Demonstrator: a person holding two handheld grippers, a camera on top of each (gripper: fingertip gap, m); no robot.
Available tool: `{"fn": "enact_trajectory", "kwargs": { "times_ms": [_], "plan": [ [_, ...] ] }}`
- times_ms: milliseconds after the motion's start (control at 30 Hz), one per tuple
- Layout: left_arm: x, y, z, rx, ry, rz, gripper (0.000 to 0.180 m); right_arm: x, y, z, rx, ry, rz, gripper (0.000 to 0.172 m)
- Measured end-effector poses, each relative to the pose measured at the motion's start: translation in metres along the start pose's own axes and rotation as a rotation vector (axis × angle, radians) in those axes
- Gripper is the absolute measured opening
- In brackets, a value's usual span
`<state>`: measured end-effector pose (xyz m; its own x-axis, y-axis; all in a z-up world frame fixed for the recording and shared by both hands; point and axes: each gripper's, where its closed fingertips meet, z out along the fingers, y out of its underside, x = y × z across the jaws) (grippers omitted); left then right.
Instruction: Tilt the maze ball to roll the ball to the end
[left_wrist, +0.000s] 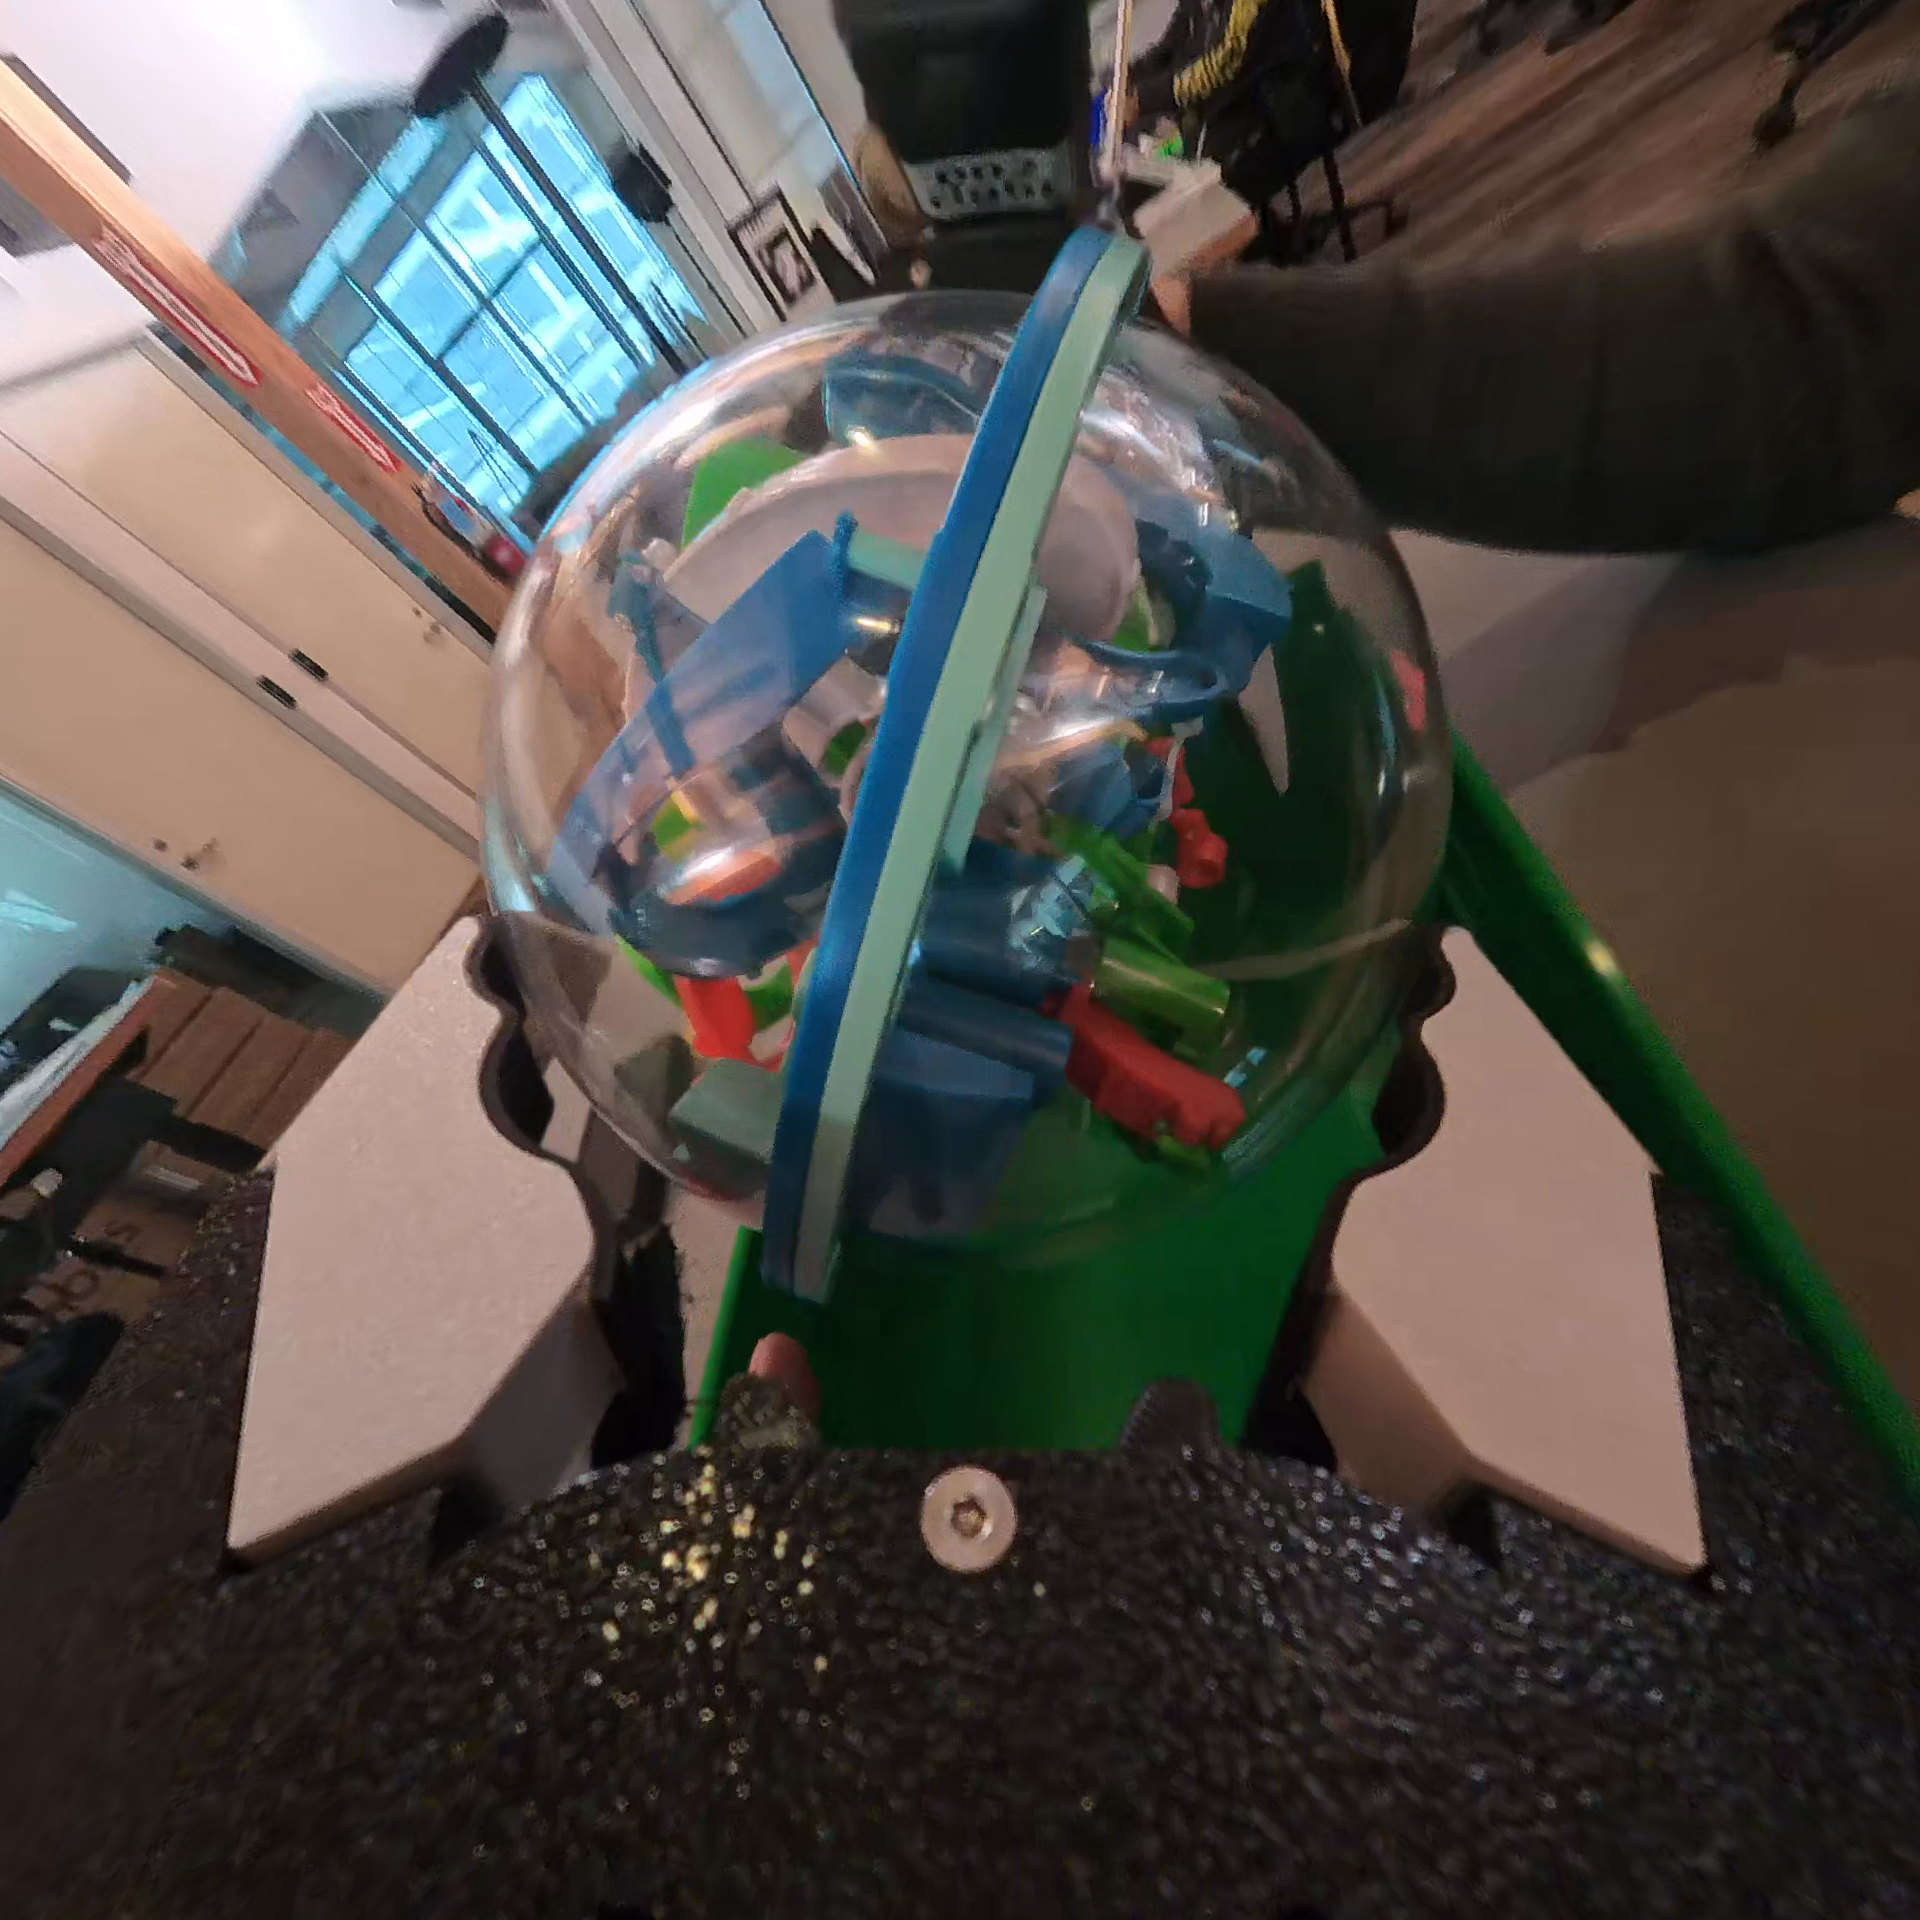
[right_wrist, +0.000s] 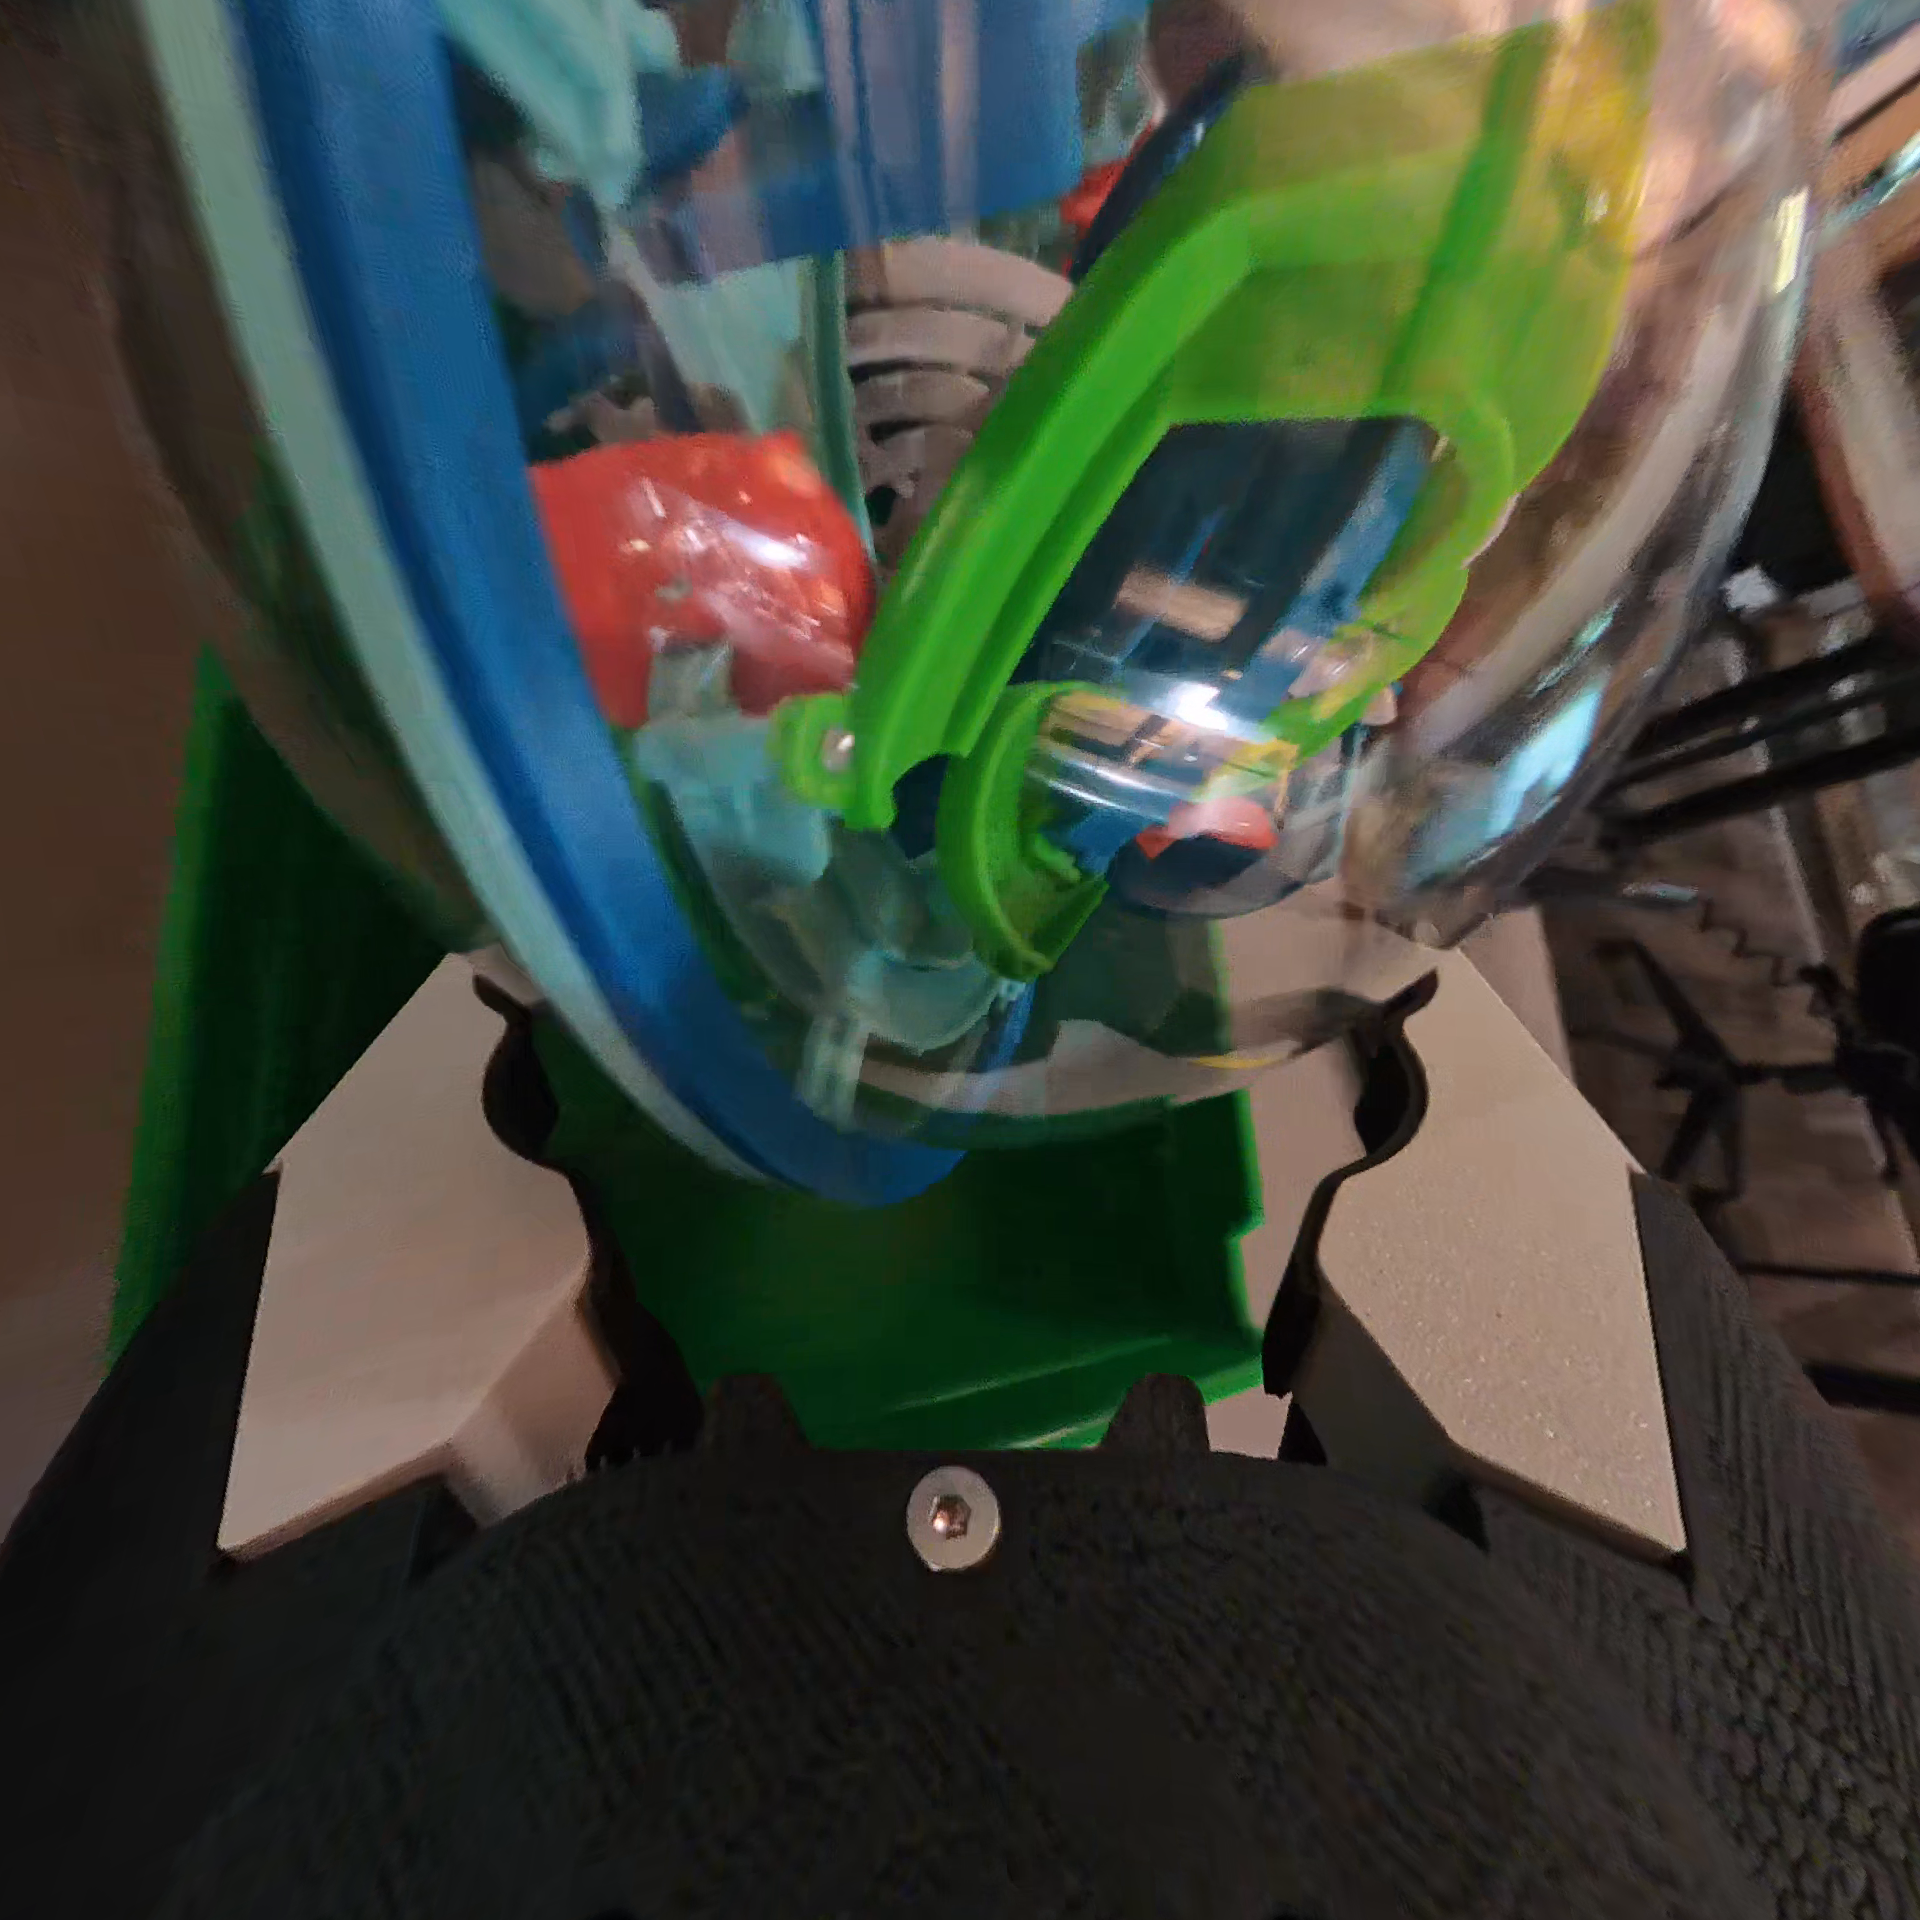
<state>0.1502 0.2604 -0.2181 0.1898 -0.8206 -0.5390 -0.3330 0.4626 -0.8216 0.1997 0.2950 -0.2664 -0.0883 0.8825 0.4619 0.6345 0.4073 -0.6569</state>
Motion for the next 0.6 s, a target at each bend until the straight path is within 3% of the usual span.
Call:
{"fn": "enact_trajectory", "kwargs": {
  "times_ms": [33, 233, 300, 367, 433, 533, 600],
  "plan": [
    [-0.002, -0.008, -0.004, 0.034, -0.009, -0.004, 0.159, 0.002, -0.009, -0.005, 0.044, 0.018, -0.014, 0.156],
    [-0.011, -0.068, -0.031, 0.356, -0.045, -0.041, 0.156, 0.004, -0.071, -0.035, 0.384, 0.056, -0.037, 0.154],
    [-0.012, -0.081, -0.038, 0.421, -0.059, -0.041, 0.145, 0.004, -0.089, -0.043, 0.494, 0.055, -0.029, 0.156],
    [-0.015, -0.084, -0.04, 0.434, -0.091, -0.038, 0.126, 0.005, -0.104, -0.048, 0.57, 0.064, -0.024, 0.155],
    [-0.022, -0.074, -0.036, 0.377, -0.123, -0.067, 0.125, 0.009, -0.107, -0.046, 0.58, 0.084, -0.023, 0.144],
    [-0.022, -0.064, -0.027, 0.344, -0.123, -0.113, 0.104, 0.011, -0.115, -0.042, 0.641, 0.082, 0.017, 0.131],
    [-0.02, -0.054, -0.018, 0.282, -0.125, -0.11, 0.109, 0.015, -0.11, -0.032, 0.616, 0.078, 0.057, 0.132]
  ]
}}
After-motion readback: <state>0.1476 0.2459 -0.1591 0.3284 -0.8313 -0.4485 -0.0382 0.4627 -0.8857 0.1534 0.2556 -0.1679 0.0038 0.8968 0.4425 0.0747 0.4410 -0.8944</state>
